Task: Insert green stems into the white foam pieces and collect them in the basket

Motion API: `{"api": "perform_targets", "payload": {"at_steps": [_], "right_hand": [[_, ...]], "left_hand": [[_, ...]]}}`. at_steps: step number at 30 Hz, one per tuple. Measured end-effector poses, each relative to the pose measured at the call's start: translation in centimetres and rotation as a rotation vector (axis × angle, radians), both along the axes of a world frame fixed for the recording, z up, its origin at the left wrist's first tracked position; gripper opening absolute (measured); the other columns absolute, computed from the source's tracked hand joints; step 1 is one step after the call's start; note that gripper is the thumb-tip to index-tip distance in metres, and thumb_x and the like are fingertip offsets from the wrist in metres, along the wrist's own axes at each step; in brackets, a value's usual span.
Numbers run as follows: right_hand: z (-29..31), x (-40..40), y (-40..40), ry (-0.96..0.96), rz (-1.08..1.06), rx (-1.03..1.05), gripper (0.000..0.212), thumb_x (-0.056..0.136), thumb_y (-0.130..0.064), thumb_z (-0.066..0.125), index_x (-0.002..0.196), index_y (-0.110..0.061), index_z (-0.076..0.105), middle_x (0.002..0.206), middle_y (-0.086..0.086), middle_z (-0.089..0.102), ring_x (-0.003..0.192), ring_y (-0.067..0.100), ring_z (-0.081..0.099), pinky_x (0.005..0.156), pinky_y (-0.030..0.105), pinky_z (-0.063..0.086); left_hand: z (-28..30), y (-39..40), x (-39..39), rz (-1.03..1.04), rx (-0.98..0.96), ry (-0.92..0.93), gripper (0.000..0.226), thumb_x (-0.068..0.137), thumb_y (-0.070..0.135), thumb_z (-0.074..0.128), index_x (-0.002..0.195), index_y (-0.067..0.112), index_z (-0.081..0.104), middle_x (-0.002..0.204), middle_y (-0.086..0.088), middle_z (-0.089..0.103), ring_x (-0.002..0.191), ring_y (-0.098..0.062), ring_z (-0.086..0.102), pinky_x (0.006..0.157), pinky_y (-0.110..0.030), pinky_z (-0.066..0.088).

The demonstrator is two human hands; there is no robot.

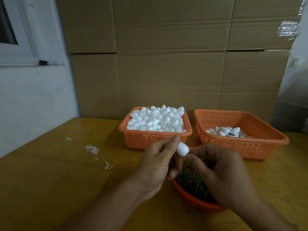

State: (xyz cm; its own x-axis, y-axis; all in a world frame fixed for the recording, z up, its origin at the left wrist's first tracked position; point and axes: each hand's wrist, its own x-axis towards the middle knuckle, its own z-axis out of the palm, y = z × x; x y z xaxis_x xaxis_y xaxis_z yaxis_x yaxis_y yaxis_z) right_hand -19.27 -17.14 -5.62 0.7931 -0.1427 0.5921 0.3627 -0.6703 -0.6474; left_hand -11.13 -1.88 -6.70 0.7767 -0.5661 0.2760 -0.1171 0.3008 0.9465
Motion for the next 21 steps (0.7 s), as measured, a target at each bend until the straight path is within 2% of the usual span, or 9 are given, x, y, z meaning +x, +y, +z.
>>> {"api": "perform_targets", "payload": {"at_steps": [4, 9, 13, 18, 21], "right_hand": [[-0.08, 0.11, 0.09, -0.002, -0.006, 0.046, 0.006, 0.084, -0.028, 0.073, 0.082, -0.034, 0.074, 0.069, -0.014, 0.073, 0.057, 0.007, 0.068, 0.055, 0.037, 0.053], [-0.03, 0.14, 0.14, 0.004, -0.011, 0.086, 0.016, 0.084, -0.017, 0.076, 0.081, -0.033, 0.074, 0.069, -0.014, 0.073, 0.056, 0.007, 0.067, 0.054, 0.035, 0.054], [-0.03, 0.05, 0.36, -0.01, -0.003, 0.087, 0.014, 0.085, -0.016, 0.075, 0.082, -0.03, 0.073, 0.068, -0.013, 0.074, 0.054, 0.007, 0.066, 0.052, 0.035, 0.053], [-0.05, 0.06, 0.49, -0.011, 0.019, 0.063, 0.011, 0.087, -0.018, 0.073, 0.082, -0.028, 0.073, 0.069, -0.014, 0.074, 0.056, 0.008, 0.068, 0.054, 0.038, 0.053], [-0.14, 0.1, 0.56, -0.018, 0.042, 0.037, 0.015, 0.089, -0.014, 0.071, 0.083, -0.028, 0.071, 0.07, -0.018, 0.074, 0.06, 0.005, 0.069, 0.054, 0.026, 0.054]], "left_hand": [[0.1, 0.19, 0.16, -0.115, -0.049, 0.078, 0.029, 0.088, 0.043, 0.07, 0.093, 0.014, 0.072, 0.065, -0.004, 0.053, 0.047, -0.009, 0.043, 0.045, -0.019, 0.031], [-0.07, 0.28, 0.45, -0.159, -0.082, 0.094, 0.028, 0.086, 0.032, 0.068, 0.102, 0.009, 0.073, 0.067, -0.002, 0.052, 0.05, -0.009, 0.044, 0.049, -0.02, 0.033], [-0.29, 0.15, 0.52, -0.098, -0.062, 0.008, 0.029, 0.087, 0.038, 0.07, 0.101, 0.012, 0.073, 0.066, 0.001, 0.052, 0.05, -0.008, 0.042, 0.047, -0.02, 0.032], [-0.19, 0.02, 0.16, -0.005, 0.014, -0.167, 0.02, 0.095, 0.038, 0.059, 0.088, 0.023, 0.07, 0.065, 0.001, 0.05, 0.051, -0.007, 0.042, 0.048, -0.019, 0.034], [-0.12, -0.08, -0.09, 0.044, 0.052, -0.249, 0.02, 0.096, 0.039, 0.056, 0.085, 0.026, 0.067, 0.064, 0.002, 0.049, 0.051, -0.007, 0.042, 0.048, -0.02, 0.034]]}}
